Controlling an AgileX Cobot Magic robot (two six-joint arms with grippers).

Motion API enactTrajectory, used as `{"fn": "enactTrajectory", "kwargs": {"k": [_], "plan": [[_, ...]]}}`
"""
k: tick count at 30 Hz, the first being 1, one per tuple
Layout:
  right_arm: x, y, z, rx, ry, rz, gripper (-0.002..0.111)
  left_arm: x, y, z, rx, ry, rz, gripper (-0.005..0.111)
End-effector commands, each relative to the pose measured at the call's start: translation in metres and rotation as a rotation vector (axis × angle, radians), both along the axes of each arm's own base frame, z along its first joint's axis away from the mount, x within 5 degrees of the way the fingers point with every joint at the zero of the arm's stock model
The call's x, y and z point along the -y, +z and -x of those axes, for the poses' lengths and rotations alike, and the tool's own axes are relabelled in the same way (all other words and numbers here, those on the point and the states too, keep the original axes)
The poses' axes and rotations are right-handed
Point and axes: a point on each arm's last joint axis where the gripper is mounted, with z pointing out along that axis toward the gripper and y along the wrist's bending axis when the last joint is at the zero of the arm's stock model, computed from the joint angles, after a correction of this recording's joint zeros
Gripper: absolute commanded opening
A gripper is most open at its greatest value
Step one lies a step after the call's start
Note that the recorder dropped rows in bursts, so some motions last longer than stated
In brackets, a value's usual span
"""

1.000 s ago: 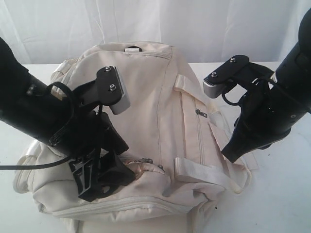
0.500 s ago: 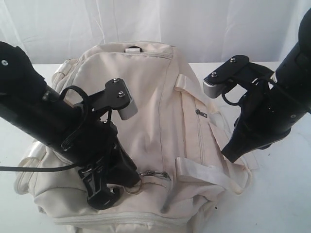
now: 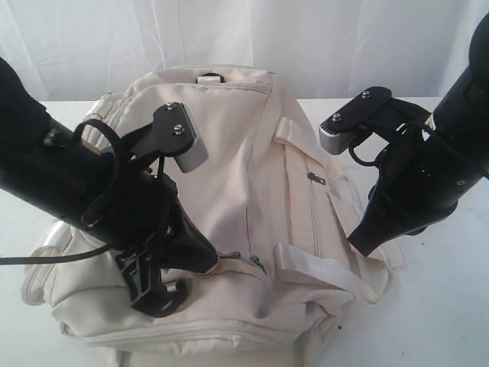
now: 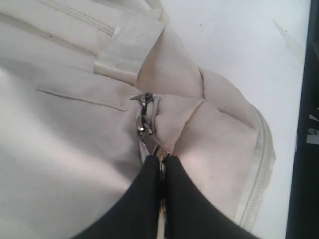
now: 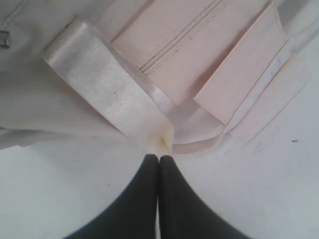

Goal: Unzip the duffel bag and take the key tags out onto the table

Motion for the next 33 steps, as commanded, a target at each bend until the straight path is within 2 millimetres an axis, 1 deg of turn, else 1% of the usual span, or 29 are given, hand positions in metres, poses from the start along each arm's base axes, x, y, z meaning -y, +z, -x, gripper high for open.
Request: {"fn": "enactTrajectory", "kwargs": {"k": [1,4,7,9,11,13,16,17,18,20,21,24,26,29,33], "plan": [[0.0,0.003,0.001,0.01,0.001,-0.004,0.0,-0.003,0.014,0.01,0.017,0.003,0.052,0.0],[-0.001,0.003,0.0,0.022,0.0,-0.013,0.0,-0.005,0.019,0.012,0.033,0.003,0.064,0.0],[-0.005,0.005,-0.001,0.035,0.0,-0.064,0.0,-0.008,0.025,0.015,0.05,0.003,0.078,0.0],[-0.009,0.005,0.0,0.034,0.059,-0.093,0.0,-0.009,0.028,0.016,0.062,0.005,0.087,0.0],[-0.014,0.007,0.003,0.03,0.155,-0.138,0.0,-0.011,0.03,0.018,0.071,0.005,0.094,0.0],[-0.019,0.009,0.007,0.029,0.234,-0.186,0.002,-0.012,0.033,0.02,0.08,0.005,0.099,0.0],[-0.026,0.013,0.015,0.019,0.39,-0.261,0.01,-0.013,0.035,0.021,0.09,0.005,0.105,0.0],[-0.027,0.015,0.018,0.021,0.448,-0.278,0.016,-0.014,0.036,0.021,0.094,0.006,0.108,0.0],[-0.029,0.016,0.02,0.012,0.478,-0.297,0.02,-0.014,0.037,0.022,0.096,0.006,0.109,0.0],[-0.031,0.017,0.022,0.017,0.529,-0.324,0.032,-0.014,0.037,0.022,0.097,0.006,0.111,0.0],[-0.032,0.016,0.023,0.023,0.549,-0.334,0.038,-0.014,0.038,0.022,0.099,0.006,0.112,0.0],[-0.034,0.01,0.024,0.078,0.631,-0.348,0.052,-0.015,0.039,0.023,0.102,0.006,0.115,0.0],[-0.036,0.006,0.022,0.141,0.662,-0.369,0.056,-0.015,0.039,0.023,0.102,0.006,0.115,0.0],[-0.04,0.005,0.021,0.209,0.692,-0.414,0.056,-0.015,0.039,0.023,0.102,0.006,0.115,0.0],[-0.045,0.003,0.022,0.218,0.719,-0.482,0.056,-0.015,0.039,0.023,0.101,0.005,0.114,0.0]]}}
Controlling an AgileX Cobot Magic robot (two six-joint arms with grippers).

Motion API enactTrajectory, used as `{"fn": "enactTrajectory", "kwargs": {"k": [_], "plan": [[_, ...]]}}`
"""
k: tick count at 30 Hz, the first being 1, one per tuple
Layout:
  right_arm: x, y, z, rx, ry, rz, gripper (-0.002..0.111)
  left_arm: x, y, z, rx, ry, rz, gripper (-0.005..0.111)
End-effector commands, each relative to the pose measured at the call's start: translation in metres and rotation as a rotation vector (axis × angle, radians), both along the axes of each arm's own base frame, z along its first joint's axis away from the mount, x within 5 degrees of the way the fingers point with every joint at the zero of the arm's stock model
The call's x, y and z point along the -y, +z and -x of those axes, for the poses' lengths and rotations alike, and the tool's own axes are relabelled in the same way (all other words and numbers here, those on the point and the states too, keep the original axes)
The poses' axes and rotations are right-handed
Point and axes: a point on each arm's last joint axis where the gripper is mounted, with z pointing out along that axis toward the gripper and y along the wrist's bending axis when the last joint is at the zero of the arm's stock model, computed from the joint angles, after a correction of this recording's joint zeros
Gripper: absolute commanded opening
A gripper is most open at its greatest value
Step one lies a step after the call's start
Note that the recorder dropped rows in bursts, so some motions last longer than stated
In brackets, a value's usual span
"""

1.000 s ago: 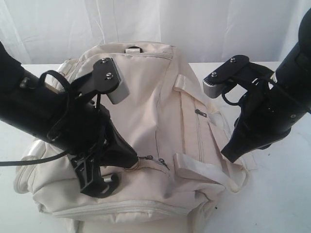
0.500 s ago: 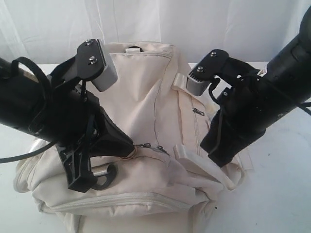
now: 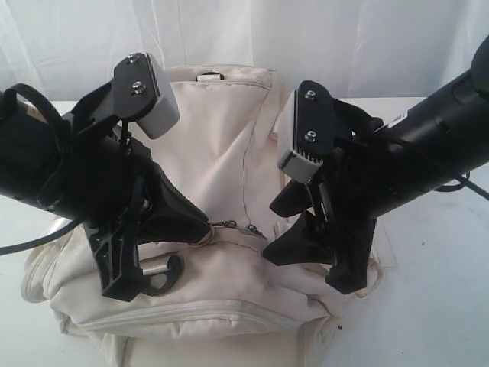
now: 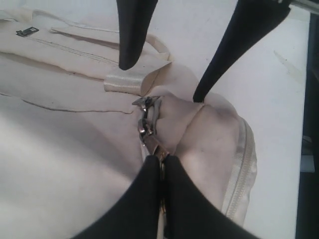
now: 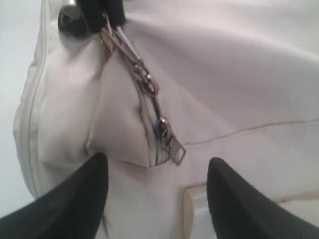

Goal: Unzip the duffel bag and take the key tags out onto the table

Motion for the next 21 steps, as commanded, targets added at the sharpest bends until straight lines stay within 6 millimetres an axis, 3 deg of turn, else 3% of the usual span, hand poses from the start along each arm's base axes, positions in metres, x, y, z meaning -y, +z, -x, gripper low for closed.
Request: {"fn": "enactTrajectory", "kwargs": {"k": [1,13,16,19,21], "plan": [[-0.006,-0.002,0.001,0.014,0.041,-0.083,0.056,0.0,0.005,0.007,-0.026,-0.013,0.029,0.0],[-0.021,-0.032,-0.017,-0.006,-0.036,-0.071,0.053,0.0,0.004,0.011,-0.061,-0.043,0.017,0.0],[-0.021,-0.034,-0.016,-0.024,-0.026,-0.069,0.035,0.0,0.003,0.011,-0.065,-0.047,0.015,0.0],[-0.021,-0.033,-0.012,-0.05,-0.003,-0.067,0.004,0.0,0.003,0.011,-0.065,-0.047,0.015,0.0],[-0.02,-0.029,-0.011,-0.064,-0.003,-0.05,0.0,0.0,0.003,0.011,-0.065,-0.047,0.015,0.0]]}}
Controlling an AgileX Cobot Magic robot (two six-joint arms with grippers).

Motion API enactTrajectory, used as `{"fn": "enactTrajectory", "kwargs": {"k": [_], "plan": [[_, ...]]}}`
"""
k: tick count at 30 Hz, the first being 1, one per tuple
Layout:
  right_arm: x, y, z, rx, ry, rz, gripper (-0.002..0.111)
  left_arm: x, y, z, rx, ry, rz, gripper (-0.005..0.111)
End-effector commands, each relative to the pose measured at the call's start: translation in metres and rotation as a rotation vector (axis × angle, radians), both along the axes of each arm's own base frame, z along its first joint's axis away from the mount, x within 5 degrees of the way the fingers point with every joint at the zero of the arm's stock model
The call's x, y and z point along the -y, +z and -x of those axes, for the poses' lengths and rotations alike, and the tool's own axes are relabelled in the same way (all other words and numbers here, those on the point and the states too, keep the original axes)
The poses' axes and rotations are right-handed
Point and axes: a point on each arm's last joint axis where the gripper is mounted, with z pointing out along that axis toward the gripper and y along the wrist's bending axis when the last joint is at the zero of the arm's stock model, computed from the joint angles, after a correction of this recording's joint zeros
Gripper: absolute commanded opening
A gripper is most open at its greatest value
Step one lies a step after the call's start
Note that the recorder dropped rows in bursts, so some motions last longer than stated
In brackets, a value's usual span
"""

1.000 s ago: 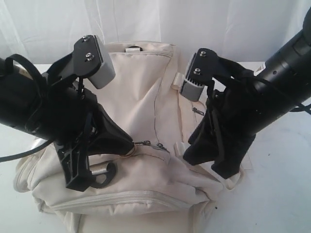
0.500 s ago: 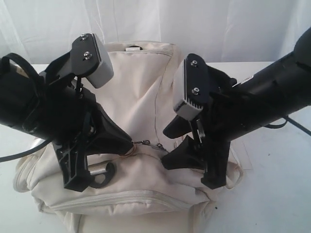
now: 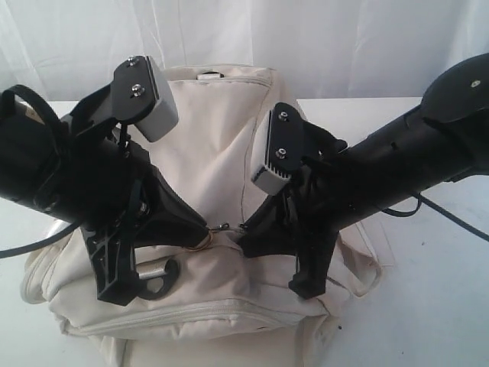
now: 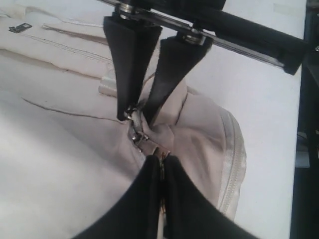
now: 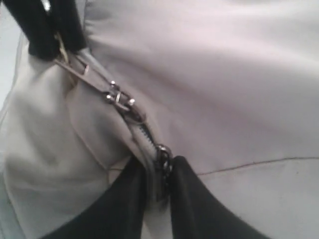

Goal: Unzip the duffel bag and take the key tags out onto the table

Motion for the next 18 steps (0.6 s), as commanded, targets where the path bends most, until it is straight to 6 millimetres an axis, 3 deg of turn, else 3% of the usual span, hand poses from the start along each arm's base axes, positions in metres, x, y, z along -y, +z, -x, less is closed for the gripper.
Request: {"fn": "enactTrajectory", "kwargs": {"k": [1,9,18], "plan": [[0.002,0.006,0.0,-0.009,-0.019,0.027,0.0,0.001,0.004,0.009,-0.055,-0.031,0.025,0.0],[0.022,0.033,0.001,0.047,-0.187,0.152,0.0,0.001,0.004,0.009,-0.049,-0.026,0.028,0.0],[0.025,0.041,0.006,0.057,-0.185,0.136,0.0,0.001,0.005,0.005,-0.023,0.001,0.043,0.0]]}}
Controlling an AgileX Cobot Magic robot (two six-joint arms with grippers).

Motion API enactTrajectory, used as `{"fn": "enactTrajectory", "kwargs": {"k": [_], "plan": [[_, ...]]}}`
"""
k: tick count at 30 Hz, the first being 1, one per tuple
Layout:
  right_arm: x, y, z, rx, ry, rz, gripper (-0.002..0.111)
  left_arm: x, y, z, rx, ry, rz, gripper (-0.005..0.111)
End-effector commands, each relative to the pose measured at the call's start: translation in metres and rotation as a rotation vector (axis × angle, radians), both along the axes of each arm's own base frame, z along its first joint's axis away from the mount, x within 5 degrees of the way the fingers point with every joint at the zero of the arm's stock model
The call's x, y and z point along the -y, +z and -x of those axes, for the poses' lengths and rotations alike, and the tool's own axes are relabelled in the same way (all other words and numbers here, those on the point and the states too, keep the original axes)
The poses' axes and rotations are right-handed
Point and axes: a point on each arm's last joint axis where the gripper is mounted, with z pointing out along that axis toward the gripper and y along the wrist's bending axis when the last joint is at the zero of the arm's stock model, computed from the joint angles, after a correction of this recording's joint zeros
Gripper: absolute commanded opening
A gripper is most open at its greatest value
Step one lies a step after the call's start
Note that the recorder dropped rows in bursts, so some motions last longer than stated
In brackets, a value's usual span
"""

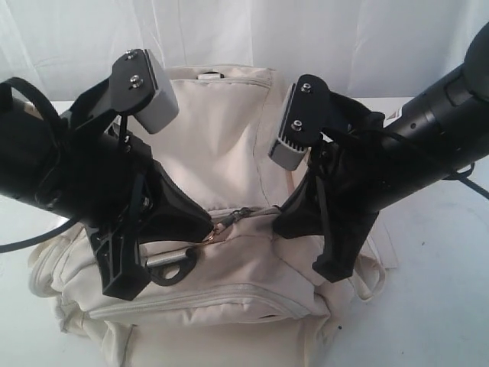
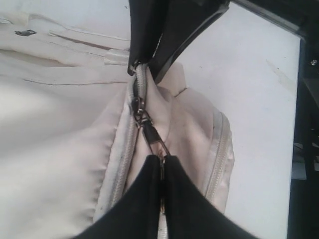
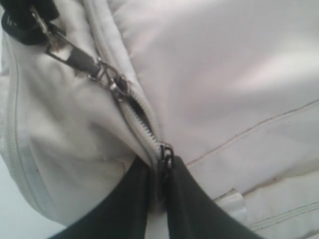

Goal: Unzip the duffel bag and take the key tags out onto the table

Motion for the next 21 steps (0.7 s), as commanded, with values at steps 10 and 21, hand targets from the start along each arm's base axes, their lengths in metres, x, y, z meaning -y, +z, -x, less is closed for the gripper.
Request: {"fn": "enactTrajectory", "kwargs": {"k": [10,21], "plan": [[0.005,0.004,-0.001,0.002,-0.051,0.015,0.0,-0.004,-0.001,0.003,-0.023,0.029,-0.042,0.0],[0.007,0.003,-0.001,-0.015,-0.061,0.042,0.0,-0.017,-0.01,-0.002,-0.045,0.136,-0.199,0.0]]}}
